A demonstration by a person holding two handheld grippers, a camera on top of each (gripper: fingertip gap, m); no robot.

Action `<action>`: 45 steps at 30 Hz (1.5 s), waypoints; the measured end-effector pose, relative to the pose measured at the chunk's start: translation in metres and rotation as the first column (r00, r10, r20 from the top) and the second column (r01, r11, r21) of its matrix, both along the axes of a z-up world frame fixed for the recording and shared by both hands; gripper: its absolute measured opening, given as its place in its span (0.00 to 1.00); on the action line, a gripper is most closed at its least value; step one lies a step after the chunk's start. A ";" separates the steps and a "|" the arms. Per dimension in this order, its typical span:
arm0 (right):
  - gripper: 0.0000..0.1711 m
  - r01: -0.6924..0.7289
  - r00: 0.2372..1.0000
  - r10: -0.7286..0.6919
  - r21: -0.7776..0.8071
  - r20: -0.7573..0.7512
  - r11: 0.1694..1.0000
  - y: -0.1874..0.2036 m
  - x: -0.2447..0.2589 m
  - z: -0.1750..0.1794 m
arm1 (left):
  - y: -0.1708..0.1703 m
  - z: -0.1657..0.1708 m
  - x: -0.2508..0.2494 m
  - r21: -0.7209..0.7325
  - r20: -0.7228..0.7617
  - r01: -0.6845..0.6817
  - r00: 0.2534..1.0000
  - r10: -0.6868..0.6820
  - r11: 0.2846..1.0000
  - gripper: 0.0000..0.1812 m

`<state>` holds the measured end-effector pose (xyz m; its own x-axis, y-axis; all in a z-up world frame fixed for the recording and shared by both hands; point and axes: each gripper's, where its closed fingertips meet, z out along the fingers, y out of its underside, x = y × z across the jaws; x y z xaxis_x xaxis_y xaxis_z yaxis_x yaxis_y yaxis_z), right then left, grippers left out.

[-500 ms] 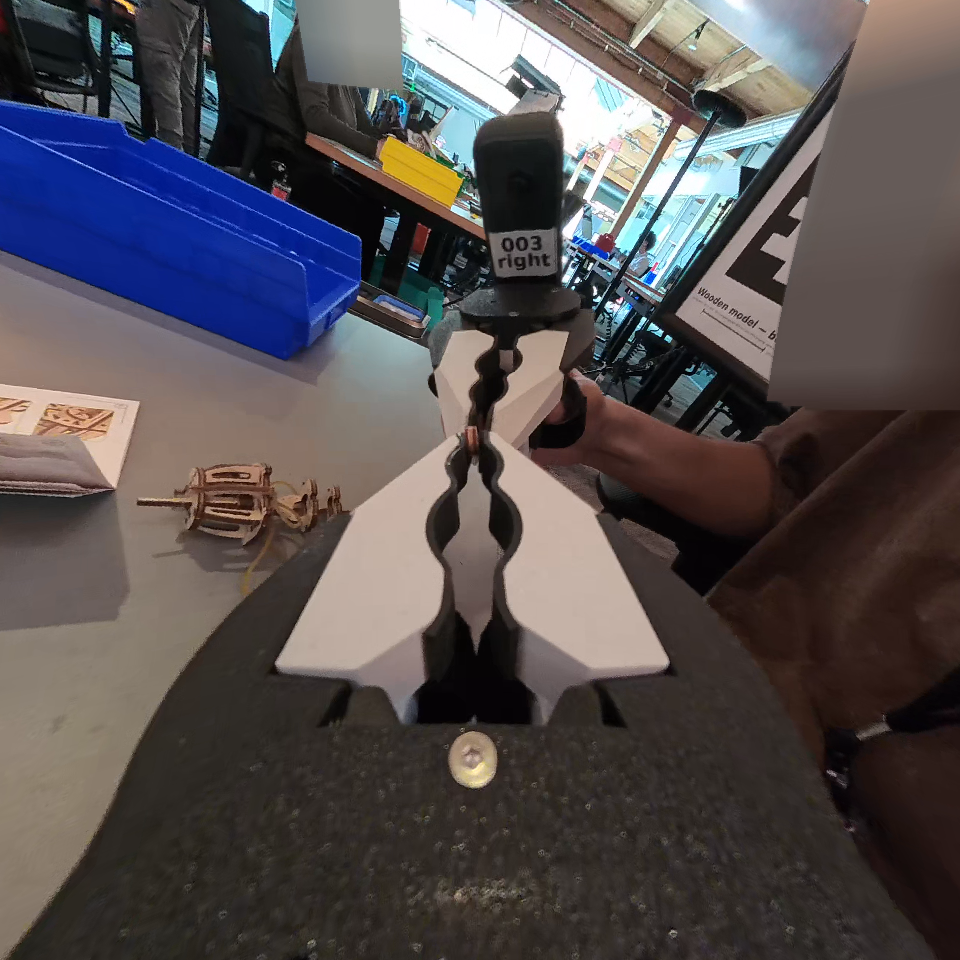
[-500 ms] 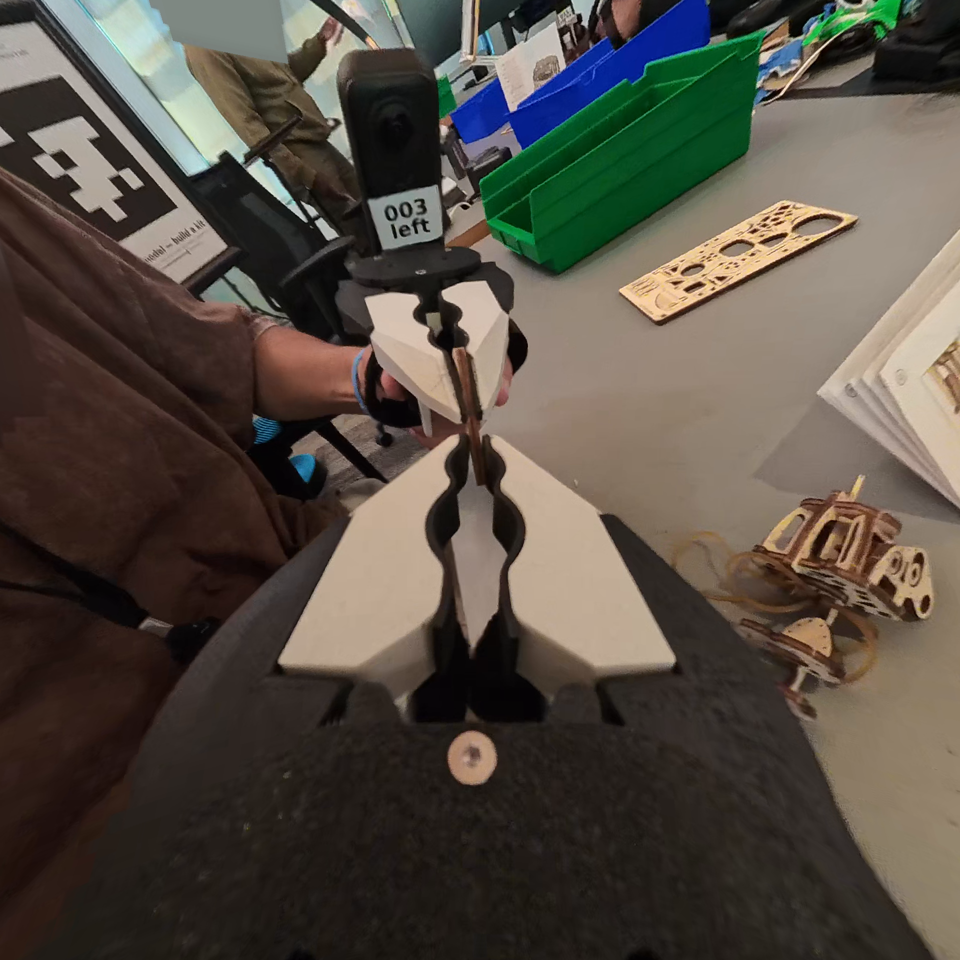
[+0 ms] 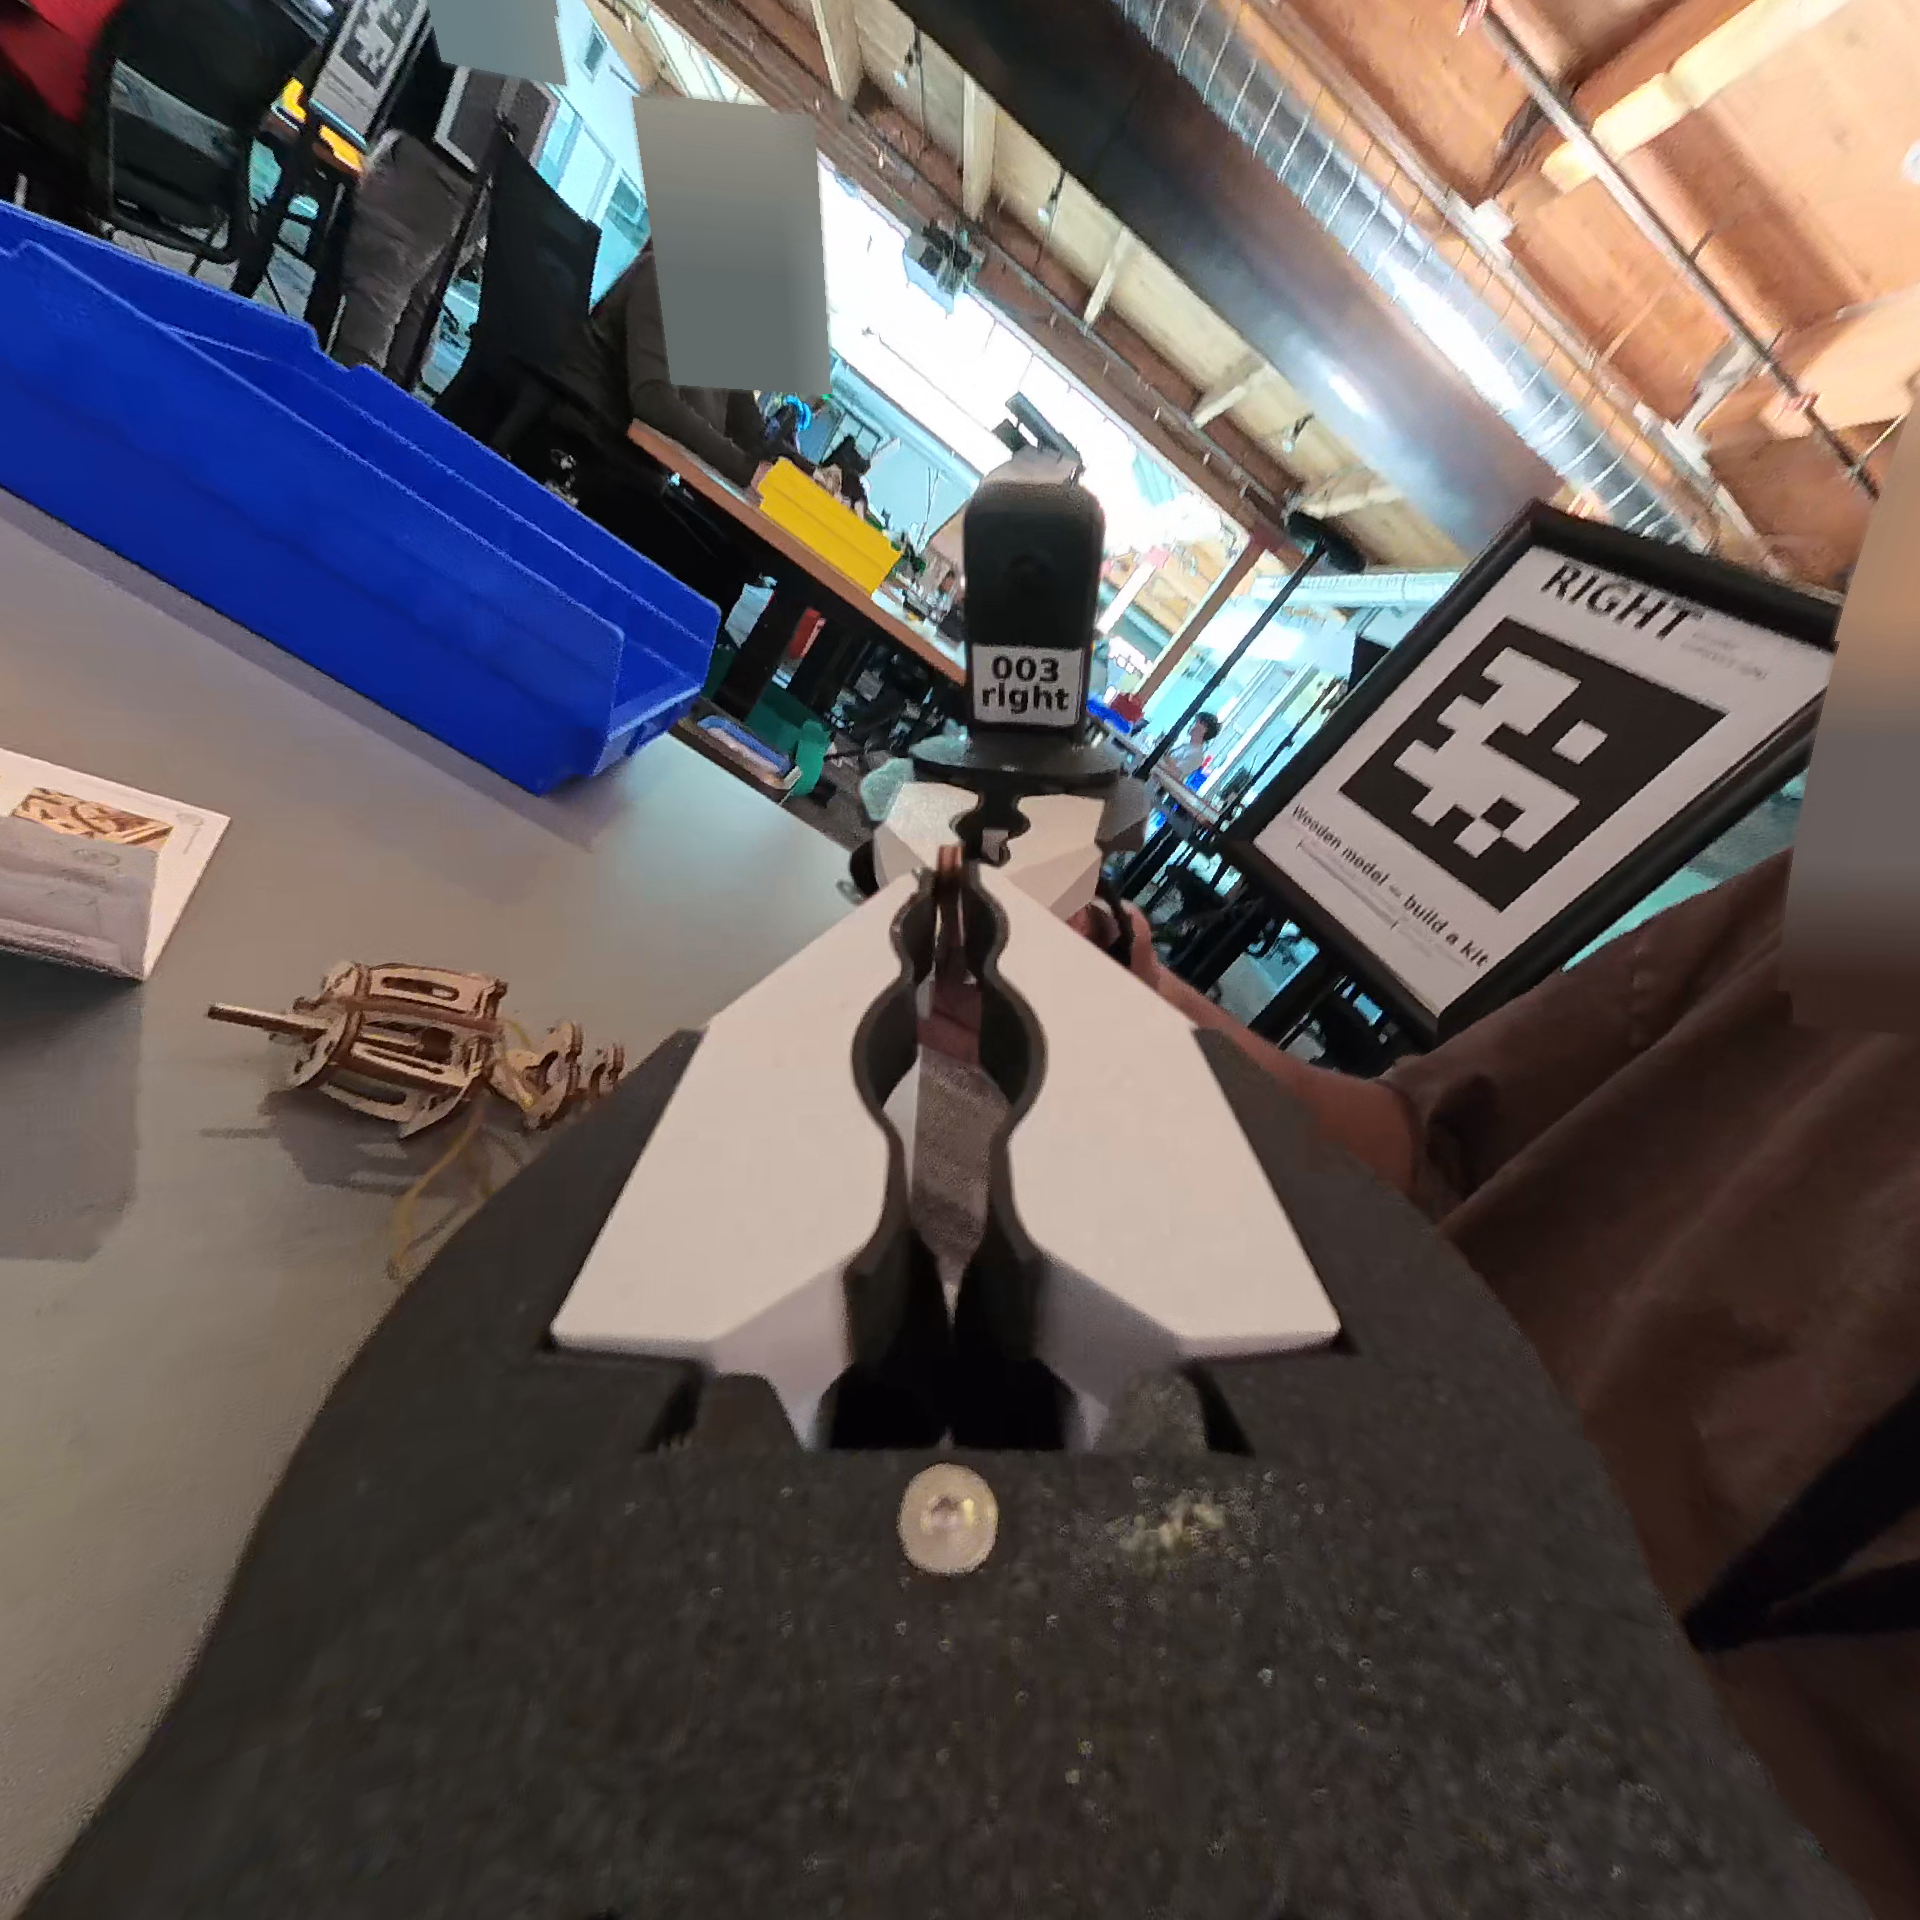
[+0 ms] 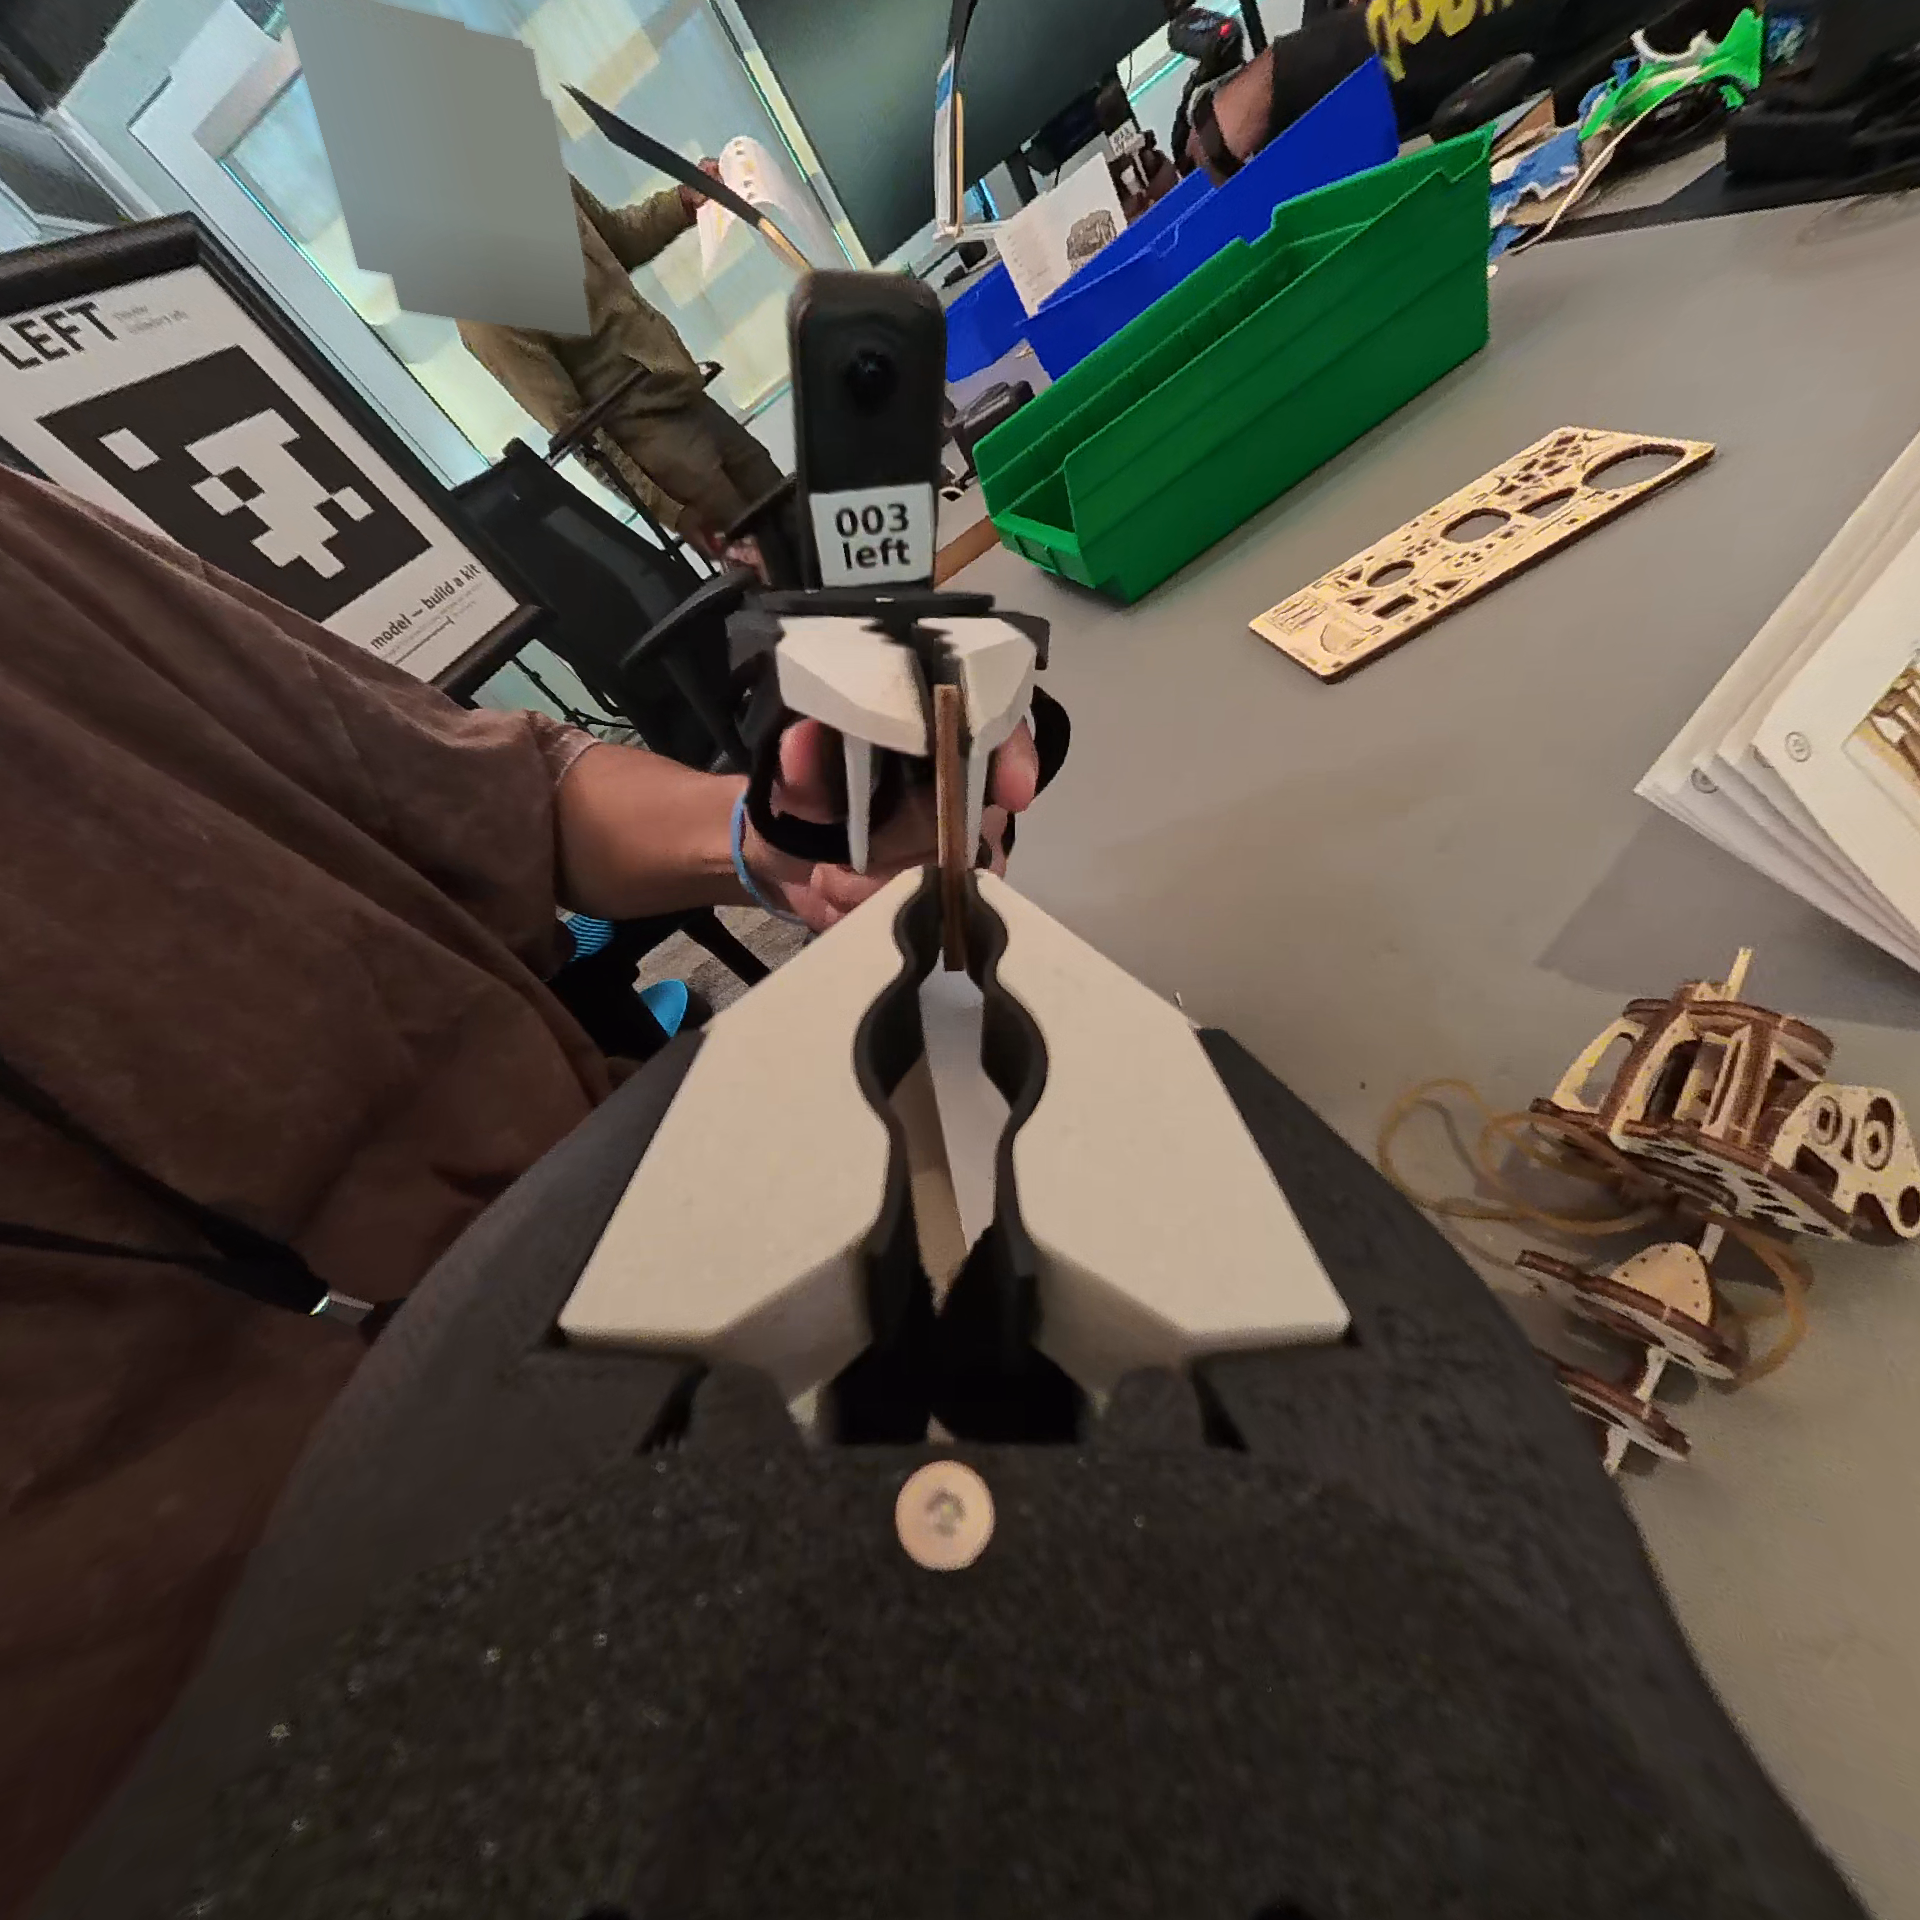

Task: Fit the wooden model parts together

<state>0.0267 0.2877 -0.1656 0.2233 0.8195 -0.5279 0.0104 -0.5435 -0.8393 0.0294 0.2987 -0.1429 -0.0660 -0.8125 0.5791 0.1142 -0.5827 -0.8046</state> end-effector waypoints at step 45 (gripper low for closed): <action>0.02 -0.268 0.917 0.084 -0.447 -0.390 0.853 -0.007 -0.001 0.012 | -0.017 -0.009 -0.007 0.649 -0.346 0.099 0.921 0.177 0.755 0.04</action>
